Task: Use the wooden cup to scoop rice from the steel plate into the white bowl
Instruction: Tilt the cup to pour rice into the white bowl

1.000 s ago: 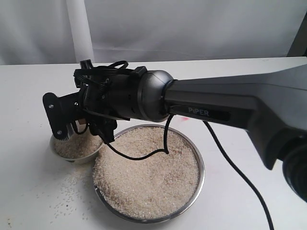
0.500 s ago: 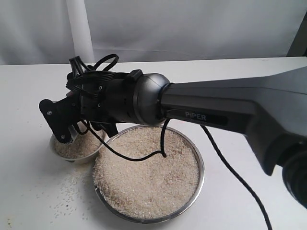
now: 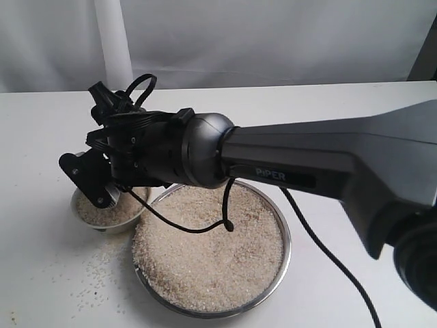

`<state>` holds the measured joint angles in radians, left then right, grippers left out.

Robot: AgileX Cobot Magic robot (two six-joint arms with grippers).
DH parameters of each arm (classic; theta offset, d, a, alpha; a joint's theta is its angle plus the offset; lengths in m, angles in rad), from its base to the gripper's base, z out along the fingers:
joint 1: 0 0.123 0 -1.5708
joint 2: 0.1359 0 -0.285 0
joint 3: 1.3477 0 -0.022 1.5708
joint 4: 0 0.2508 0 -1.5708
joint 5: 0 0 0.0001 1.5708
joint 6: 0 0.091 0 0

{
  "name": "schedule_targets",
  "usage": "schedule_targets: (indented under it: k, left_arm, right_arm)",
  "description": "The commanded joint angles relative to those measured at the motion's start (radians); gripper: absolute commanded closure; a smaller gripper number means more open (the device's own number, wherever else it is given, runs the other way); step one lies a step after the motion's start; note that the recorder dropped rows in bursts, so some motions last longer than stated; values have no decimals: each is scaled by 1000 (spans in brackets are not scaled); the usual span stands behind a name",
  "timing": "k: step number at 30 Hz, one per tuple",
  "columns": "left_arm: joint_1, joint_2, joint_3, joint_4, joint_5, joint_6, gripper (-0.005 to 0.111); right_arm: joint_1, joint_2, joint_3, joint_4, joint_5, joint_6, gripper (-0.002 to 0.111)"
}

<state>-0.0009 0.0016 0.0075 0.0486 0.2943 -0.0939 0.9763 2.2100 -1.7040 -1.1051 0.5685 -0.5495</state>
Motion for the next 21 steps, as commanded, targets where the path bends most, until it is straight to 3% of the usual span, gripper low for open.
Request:
schedule_targets:
  k: [1,21]
  left_arm:
    - [-4,-2,-8,-5,-10,-2,107]
    - [-4,-2,-8,-5,-10,-2,107]
  right_arm:
    - [17,-4,-8,-65,9,-2,108]
    - [69,-4,-8,-248,49,-4,108]
